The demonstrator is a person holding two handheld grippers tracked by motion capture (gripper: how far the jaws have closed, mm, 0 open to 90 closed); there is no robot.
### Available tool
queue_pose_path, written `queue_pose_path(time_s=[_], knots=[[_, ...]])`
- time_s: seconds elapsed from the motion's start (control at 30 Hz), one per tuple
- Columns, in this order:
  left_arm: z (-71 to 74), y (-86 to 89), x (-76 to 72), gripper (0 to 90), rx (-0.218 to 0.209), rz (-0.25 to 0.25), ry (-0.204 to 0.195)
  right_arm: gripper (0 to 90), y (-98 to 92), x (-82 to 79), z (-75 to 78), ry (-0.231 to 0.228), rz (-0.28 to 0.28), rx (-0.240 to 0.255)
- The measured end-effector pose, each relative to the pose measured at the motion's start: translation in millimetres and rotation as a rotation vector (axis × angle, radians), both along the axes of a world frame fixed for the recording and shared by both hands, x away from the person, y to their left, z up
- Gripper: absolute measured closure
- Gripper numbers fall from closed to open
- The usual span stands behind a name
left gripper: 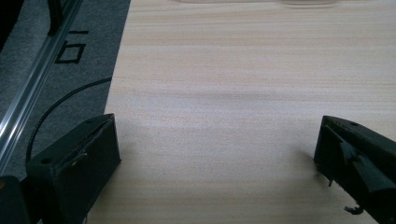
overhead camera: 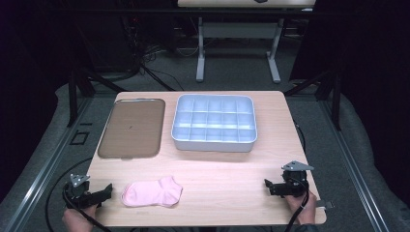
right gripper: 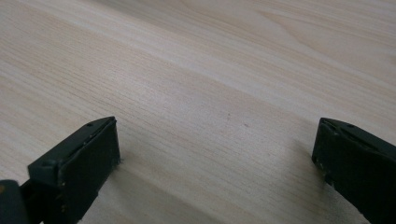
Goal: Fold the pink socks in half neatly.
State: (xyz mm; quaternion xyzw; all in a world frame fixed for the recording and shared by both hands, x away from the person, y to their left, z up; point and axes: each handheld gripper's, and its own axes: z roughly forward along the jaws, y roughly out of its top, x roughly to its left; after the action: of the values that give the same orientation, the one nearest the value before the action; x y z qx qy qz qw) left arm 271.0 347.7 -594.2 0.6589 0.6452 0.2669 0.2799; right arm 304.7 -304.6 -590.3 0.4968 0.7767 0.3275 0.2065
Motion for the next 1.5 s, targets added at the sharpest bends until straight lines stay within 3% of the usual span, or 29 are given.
queue_pose_path(time_s=[0.4,0.63,0.7,0.83,0.97,1.2,1.5], knots=[[0.1,-0.1,0.0,0.2,-0.001,-0.001,0.001,0.7,-0.3,0.5,0.1,-0.002,-0.003,0.0],[3.1,1.6,3.6,0.1,0.005,-0.018,0.033,0.9,-0.3,0.7,0.2,-0.002,-0.005,0.001],[7.8,1.9,3.9,0.2,0.013,-0.024,0.041,1.0,-0.3,0.7,0.2,-0.002,-0.005,0.002],[26.3,-0.6,0.3,0.2,-0.006,-0.039,0.009,1.0,-0.5,0.7,0.4,0.0,-0.003,0.0],[45.2,-12.2,-3.1,0.2,-0.009,-0.094,-0.013,1.1,-0.5,0.8,0.4,-0.001,-0.001,-0.001],[71.9,-39.5,-6.3,0.2,-0.023,-0.171,-0.009,1.7,-0.4,0.4,0.3,-0.005,-0.009,0.002],[84.7,-78.1,-12.2,0.2,-0.037,-0.272,0.004,2.1,-0.5,0.1,0.4,-0.005,-0.011,0.002]])
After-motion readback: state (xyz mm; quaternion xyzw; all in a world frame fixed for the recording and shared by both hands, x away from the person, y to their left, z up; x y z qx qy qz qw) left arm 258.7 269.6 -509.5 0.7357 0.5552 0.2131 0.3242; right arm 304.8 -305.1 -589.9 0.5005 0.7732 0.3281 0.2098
